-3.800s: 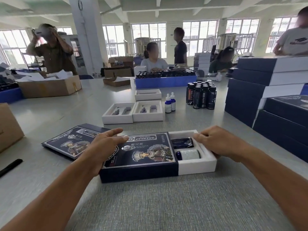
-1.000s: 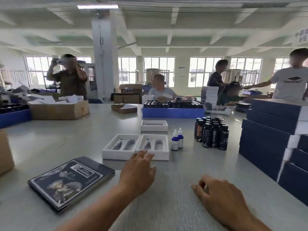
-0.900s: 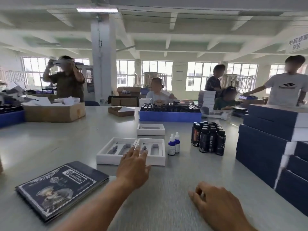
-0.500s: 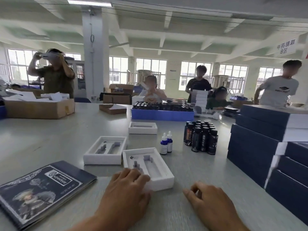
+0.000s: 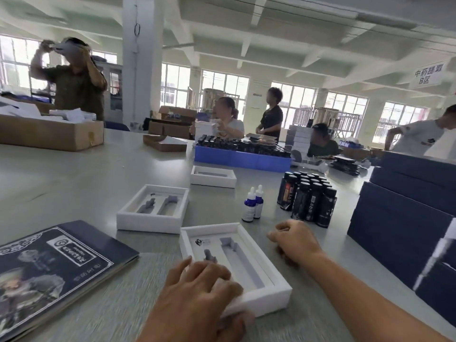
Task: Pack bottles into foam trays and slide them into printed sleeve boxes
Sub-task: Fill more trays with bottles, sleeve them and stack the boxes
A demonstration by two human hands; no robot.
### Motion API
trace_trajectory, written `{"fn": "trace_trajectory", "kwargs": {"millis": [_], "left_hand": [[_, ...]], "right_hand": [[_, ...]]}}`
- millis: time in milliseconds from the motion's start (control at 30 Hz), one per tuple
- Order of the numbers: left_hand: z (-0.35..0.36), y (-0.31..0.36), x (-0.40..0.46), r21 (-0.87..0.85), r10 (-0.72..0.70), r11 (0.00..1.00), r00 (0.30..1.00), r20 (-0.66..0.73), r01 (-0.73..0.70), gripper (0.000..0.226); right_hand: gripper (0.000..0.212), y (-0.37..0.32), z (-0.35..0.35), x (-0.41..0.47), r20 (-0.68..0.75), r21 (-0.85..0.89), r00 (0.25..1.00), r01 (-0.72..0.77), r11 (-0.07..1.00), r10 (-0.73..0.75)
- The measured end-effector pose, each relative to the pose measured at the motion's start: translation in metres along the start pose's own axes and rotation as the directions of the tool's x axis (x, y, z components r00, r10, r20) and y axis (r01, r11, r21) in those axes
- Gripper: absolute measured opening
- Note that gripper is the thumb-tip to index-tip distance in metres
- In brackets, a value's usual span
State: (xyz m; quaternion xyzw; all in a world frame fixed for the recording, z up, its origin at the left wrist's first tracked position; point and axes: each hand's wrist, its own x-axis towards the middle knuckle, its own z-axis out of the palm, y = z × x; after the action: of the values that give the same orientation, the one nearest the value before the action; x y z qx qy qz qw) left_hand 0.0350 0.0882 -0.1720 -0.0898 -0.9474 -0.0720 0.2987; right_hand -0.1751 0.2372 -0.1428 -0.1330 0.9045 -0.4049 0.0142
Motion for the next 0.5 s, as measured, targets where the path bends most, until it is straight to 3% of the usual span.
{"fn": "trace_trajectory", "kwargs": {"millis": [133, 267, 367, 433, 500], "left_hand": [[0.009, -0.006, 0.001, 0.036, 0.022, 0.999, 0.999, -0.038, -0.020, 0.045], [0.016, -0.009, 0.003, 0.075, 0.059, 0.996, 0.990, -0.127, -0.050, 0.055], [0.015, -0.008, 0.005, 0.071, 0.117, 0.991, 0.988, -0.104, -0.110, 0.028], [0.015, -0.008, 0.006, 0.057, 0.120, 0.992, 0.990, -0.079, -0.116, 0.025], [0.014, -0.008, 0.009, 0.056, 0.120, 0.992, 0.991, -0.059, -0.116, 0.025]], "right_hand": [[0.070, -0.007, 0.016, 0.052, -0.024, 0.030, 1.000, 0.000, 1.000, 0.001], [0.087, -0.016, 0.025, 0.091, 0.063, 0.183, 0.998, 0.019, 0.983, -0.031], [0.076, -0.020, 0.031, 0.111, 0.135, 0.190, 0.990, 0.009, 0.982, -0.035], [0.057, -0.021, 0.036, 0.118, 0.162, 0.181, 0.987, -0.019, 0.983, -0.011], [0.052, -0.017, 0.040, 0.120, 0.156, 0.206, 0.987, -0.062, 0.977, 0.030]]}}
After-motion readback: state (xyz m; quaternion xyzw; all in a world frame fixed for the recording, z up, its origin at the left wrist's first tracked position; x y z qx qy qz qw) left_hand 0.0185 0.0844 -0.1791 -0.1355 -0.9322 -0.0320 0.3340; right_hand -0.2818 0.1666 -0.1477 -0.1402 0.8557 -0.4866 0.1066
